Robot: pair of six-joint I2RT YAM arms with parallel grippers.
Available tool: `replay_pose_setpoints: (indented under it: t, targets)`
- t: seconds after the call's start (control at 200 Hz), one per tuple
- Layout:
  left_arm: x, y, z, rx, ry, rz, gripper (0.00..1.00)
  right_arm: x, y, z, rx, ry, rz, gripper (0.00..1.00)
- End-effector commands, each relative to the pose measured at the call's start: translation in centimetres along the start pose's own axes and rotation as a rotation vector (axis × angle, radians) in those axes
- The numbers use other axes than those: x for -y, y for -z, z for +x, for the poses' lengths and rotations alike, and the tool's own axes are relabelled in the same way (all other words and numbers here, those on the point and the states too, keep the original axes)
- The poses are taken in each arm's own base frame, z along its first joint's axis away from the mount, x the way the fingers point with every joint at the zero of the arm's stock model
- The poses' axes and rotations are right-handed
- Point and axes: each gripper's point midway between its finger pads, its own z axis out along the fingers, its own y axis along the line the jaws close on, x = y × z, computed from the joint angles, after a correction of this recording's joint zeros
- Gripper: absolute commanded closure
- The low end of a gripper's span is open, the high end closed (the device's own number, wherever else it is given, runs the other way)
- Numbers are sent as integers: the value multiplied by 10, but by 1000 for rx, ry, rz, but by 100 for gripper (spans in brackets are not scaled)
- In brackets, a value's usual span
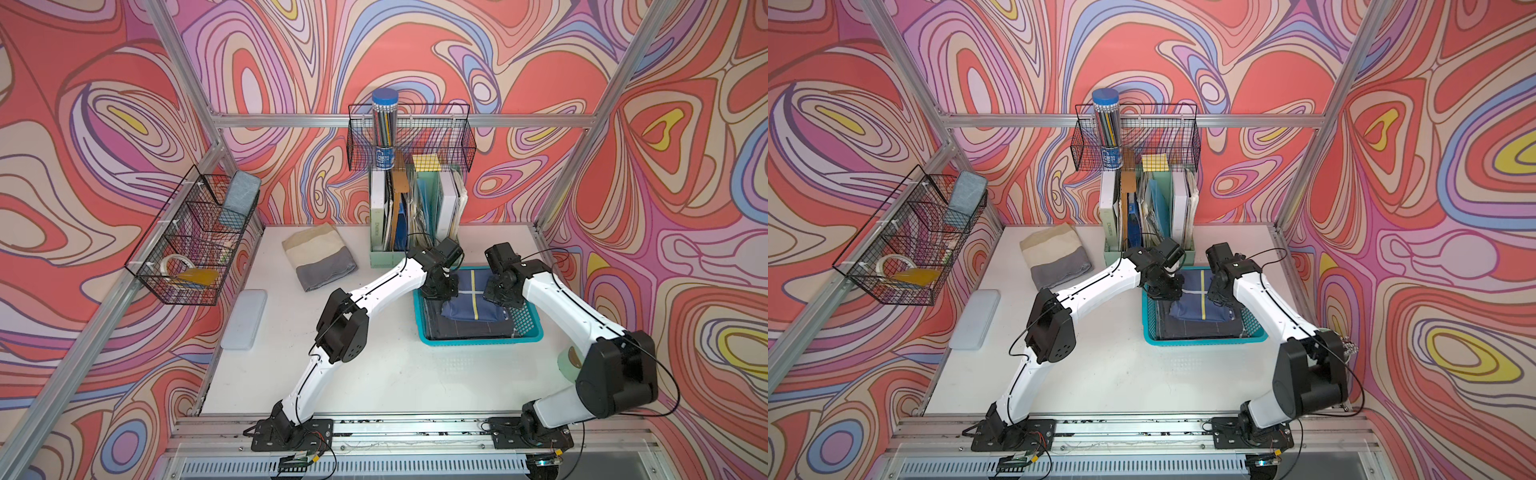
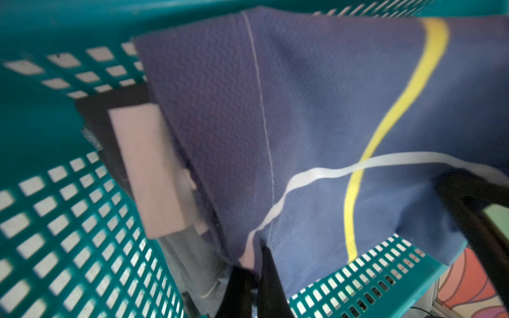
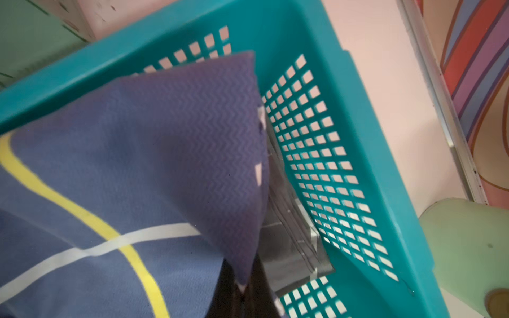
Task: Put the folded pillowcase in the basket
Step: Place the pillowcase in the basket, then move the pillowcase to the center of the board.
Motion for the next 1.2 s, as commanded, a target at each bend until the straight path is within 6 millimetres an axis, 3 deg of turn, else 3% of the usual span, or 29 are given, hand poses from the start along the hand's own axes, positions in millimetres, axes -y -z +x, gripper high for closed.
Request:
replay_pose_setpoints:
  t: [0.0,0.115,0.195,0.255,0.426,0.521,0.681,0.821,0.926,1.041,1.137,1.187,1.197]
  targets:
    - [3,-7,-2,-3,10,10,100,-9,-17,0,-11,17,-19,100]
    - [-1,-16,7,-40,27,6,100,-2,-33,-1,-27,20,16,100]
    - [-10,-19,12,-49,24,-23,100,0,-32,-6,1,16,18,77]
    - [-13,-19,14,-51,26,-16,100,1,-27,-12,29,14,13,70]
    - [-15,-17,19,-56,51,1,45,-1,-18,-23,48,34,3,62]
    - [-14,-10,19,-43,50,2,27,-3,-10,-29,75,27,-17,59]
    - [1,17,15,-13,14,52,16,1,0,-37,110,33,-4,57]
    - [17,68,4,82,-53,92,14,2,28,-49,176,18,-49,54]
    - [0,115,-8,196,-106,39,16,-20,57,-49,182,11,-222,52]
    - [-67,147,-22,268,19,4,25,-32,80,-45,200,-11,-359,54]
    - [-138,155,-28,284,154,-19,57,-41,98,-43,221,13,-450,68]
    - [-176,161,-34,299,217,-62,99,-48,108,-41,216,27,-508,88]
    - [-183,162,-34,297,229,-65,100,-49,110,-41,216,28,-518,93]
